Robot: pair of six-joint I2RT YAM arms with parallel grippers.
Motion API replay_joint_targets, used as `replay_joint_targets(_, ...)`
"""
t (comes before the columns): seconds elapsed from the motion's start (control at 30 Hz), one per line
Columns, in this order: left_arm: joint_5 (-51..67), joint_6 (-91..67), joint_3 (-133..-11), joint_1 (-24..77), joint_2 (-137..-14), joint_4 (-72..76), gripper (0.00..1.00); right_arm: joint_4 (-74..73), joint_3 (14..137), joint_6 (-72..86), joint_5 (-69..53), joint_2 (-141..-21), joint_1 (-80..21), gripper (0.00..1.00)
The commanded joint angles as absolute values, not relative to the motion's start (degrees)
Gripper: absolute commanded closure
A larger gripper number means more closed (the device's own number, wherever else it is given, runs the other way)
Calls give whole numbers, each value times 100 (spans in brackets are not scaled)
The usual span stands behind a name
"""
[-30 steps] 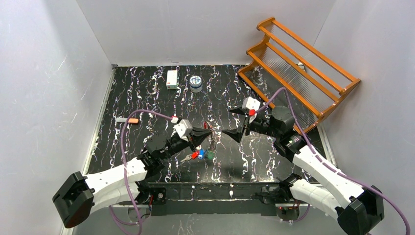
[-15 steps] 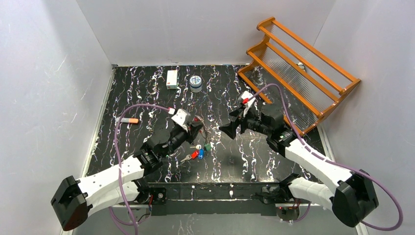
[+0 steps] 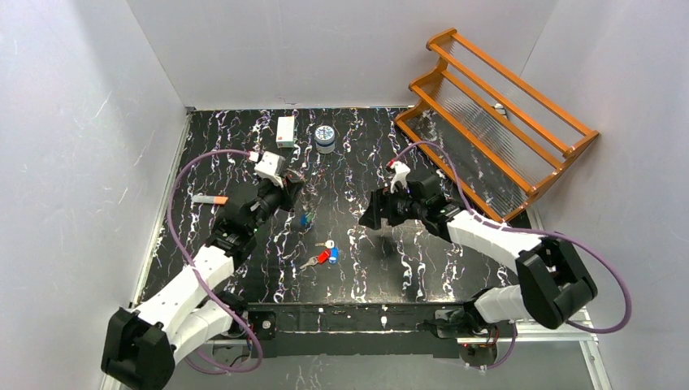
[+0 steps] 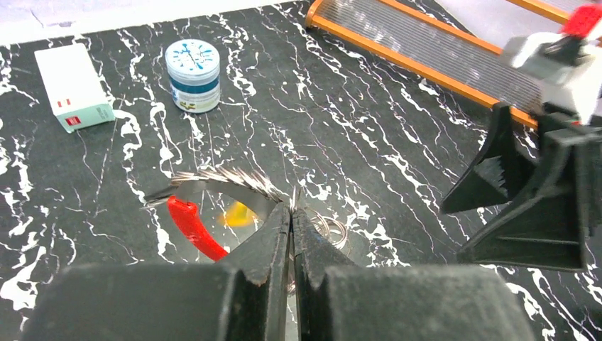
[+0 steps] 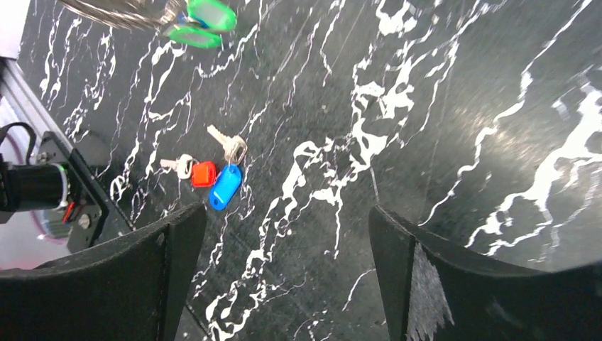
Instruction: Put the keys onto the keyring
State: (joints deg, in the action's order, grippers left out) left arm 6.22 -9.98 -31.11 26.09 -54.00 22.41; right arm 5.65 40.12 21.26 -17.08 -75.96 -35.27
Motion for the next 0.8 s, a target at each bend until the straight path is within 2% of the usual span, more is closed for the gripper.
replay_joint_targets(0.0, 1332, -498, -3407, 2415, -4769, 1900, 100, 502, 4178, 2675, -2307, -7906, -3534, 10)
replay_joint_targets(0.17, 1743, 387, -3368, 2399, -4080, 1006, 100, 387, 4350, 2536, -2176, -8185, -3760, 20)
replay_joint_targets(0.43, 1872, 870, -2421, 2399, -2737, 906, 100, 132, 5074, 2427, -1833, -9298, -4570, 49)
replay_joint_targets(0.5, 1925, 932, -2229, 2399, -2552, 954, 100, 125, 5230, 2495, -1832, -9572, -4686, 50)
replay_joint_targets(0.6, 2017, 934, -1970, 2399, -2400, 1180, 100, 83, 5466, 2561, -1732, -9892, -4789, 44)
replay_joint_targets(0.77, 1893, 1106, -2107, 2399, -2526, 998, 100, 52, 5715, 2759, -1662, -10255, -4896, 45)
